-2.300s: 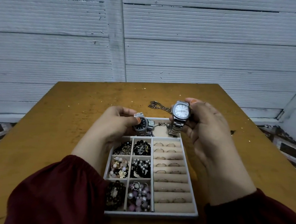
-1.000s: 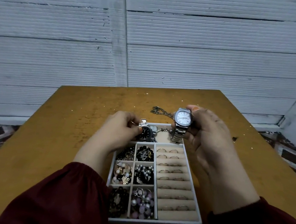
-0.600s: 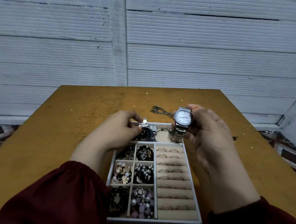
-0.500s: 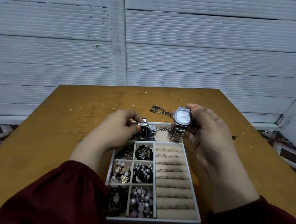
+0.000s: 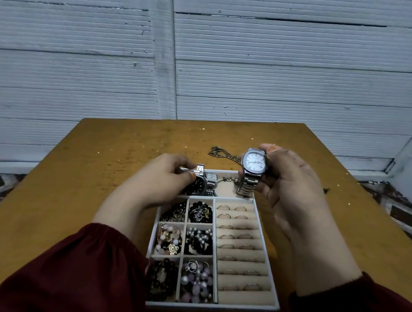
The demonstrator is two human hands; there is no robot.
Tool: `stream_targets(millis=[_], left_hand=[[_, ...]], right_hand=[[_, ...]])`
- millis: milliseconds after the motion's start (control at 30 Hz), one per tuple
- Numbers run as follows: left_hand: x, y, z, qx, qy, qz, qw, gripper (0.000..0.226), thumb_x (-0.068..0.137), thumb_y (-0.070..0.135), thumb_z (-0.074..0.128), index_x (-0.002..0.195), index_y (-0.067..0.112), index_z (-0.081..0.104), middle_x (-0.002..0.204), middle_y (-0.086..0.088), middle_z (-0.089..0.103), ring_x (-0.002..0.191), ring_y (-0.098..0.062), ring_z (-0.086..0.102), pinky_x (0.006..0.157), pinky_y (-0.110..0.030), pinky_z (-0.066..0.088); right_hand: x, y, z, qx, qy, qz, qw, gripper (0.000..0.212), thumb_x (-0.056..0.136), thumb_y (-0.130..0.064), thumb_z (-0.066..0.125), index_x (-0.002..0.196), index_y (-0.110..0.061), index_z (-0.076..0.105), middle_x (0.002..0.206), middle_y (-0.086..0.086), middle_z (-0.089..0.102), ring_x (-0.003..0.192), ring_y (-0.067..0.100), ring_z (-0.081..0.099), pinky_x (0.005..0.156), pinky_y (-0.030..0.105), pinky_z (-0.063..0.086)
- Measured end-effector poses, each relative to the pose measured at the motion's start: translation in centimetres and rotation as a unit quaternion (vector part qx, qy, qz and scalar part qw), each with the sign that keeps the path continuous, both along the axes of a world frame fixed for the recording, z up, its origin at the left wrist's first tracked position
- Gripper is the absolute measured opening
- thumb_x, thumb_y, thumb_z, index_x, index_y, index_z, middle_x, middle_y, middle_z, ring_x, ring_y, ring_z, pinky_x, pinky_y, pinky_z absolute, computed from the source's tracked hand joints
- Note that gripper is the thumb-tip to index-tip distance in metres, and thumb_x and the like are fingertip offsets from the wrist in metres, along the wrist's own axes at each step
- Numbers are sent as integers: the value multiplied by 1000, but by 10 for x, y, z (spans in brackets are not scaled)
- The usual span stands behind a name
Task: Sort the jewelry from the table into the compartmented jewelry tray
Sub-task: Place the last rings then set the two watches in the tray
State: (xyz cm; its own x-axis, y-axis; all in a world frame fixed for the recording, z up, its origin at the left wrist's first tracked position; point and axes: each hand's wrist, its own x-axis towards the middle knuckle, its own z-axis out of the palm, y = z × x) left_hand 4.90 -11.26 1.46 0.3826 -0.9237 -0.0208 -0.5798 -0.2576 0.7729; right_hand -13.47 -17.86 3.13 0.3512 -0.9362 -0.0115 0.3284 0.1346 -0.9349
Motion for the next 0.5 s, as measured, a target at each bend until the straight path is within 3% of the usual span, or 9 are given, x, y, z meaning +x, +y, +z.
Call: stream_targets(millis=[100,267,400,500], left_hand=[[1,0,0,-17,29,14,999,17,96,19,52,108,16,64,79,1,60,72,-17,58,81,-36,53],[3,2,1,-90,113,48,988,17,98,14,45,91,9,60,82,-9,61,74,-22,59,75,-35,49],[6,3,3,-168,129,108,971,15,97,13,47,94,15,61,90,-7,63,76,-20,63,79,-34,53],[12,7,-5,-200,113,158,960,19,95,9,48,89,21,62,93,-6,65,84,-19,59,85,-35,49]], right_hand=[[0,0,0,0,1,-1,1000,13,96,-11,46,97,-8,58,100,25,68,62,23,68,70,38,49],[1,-1,-1,1,-2,0,1000,13,96,-10,46,97,-7,59,97,22,67,61,22,67,61,31,55],[3,1,2,-13,15,-3,1000,17,93,-2,47,94,-12,61,110,29,64,62,25,67,67,38,47],[7,3,5,-27,34,-5,999,19,89,0,53,94,-17,62,108,25,67,72,27,67,70,37,45]])
